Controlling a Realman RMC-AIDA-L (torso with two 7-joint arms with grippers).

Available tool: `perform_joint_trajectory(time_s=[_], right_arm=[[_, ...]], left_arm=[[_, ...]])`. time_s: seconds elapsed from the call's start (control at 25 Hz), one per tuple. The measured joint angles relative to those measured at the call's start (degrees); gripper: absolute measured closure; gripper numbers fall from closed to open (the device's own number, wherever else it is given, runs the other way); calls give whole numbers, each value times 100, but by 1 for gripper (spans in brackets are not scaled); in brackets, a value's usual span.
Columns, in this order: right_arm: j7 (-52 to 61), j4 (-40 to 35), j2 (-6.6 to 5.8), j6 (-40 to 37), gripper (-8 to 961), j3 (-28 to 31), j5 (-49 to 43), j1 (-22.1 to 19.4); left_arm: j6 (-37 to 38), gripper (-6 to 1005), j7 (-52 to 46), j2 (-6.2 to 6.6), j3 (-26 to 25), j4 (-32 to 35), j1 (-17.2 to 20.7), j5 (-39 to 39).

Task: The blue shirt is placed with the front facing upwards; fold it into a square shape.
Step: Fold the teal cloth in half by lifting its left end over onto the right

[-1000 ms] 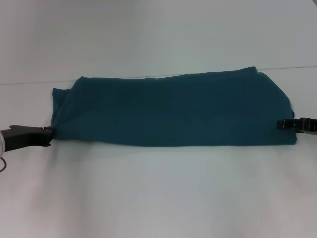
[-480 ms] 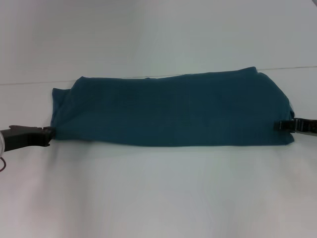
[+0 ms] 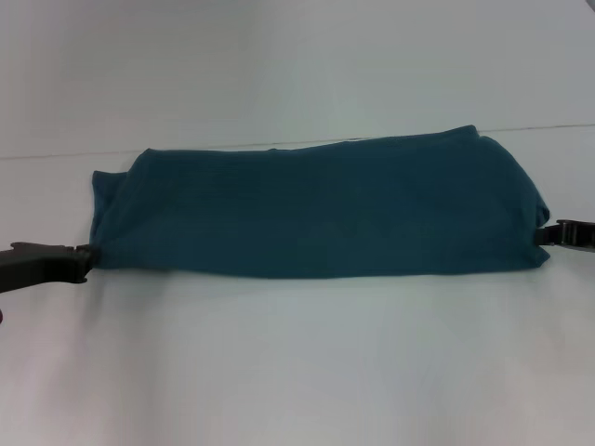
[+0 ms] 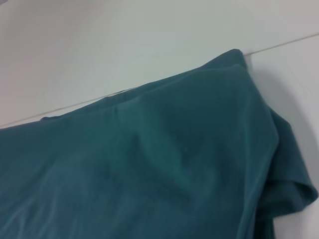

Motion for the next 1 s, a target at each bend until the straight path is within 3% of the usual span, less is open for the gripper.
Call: perform_joint_trajectory(time_s=[0.04, 0.28, 0.48, 1.0], right_arm=[[-22, -80, 4, -87, 887, 6, 0, -36], [-54, -646, 115, -609, 924, 17, 14, -366], [-101, -886, 129, -882, 954, 58, 74, -597], [-103, -625, 188, -194, 847, 178, 5, -376]], left_arm=[[77, 984, -3, -4, -8, 54, 21, -5], [697, 984, -44, -19, -61, 360, 189, -36], [1091, 985, -97, -24, -79, 571, 357, -35], [1056, 984, -136, -24, -24, 557, 352, -33]])
